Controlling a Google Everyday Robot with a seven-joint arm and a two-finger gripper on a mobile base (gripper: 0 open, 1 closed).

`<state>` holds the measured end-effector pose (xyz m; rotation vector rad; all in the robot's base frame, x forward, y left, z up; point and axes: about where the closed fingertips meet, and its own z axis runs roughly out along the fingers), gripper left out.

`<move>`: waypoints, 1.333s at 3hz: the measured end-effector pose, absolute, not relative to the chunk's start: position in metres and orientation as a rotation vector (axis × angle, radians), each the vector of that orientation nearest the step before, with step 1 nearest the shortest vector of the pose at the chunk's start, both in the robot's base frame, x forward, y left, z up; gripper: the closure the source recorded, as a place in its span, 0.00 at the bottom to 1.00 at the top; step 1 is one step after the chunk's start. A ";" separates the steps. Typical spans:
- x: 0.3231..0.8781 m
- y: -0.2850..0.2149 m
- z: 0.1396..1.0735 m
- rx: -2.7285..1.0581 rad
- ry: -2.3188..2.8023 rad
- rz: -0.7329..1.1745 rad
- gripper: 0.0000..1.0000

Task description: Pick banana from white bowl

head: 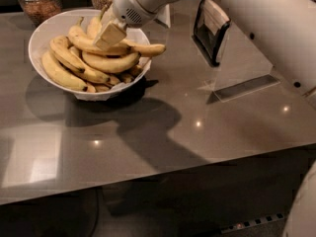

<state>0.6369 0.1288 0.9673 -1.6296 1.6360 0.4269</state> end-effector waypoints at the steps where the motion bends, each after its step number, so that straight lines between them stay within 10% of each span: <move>1: 0.637 0.136 0.961 -1.627 1.645 0.451 0.53; 4: 0.621 0.151 0.958 -1.610 1.677 0.517 0.40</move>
Offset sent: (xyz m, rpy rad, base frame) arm -0.0061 0.0172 -0.0132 0.0307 0.0674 0.0046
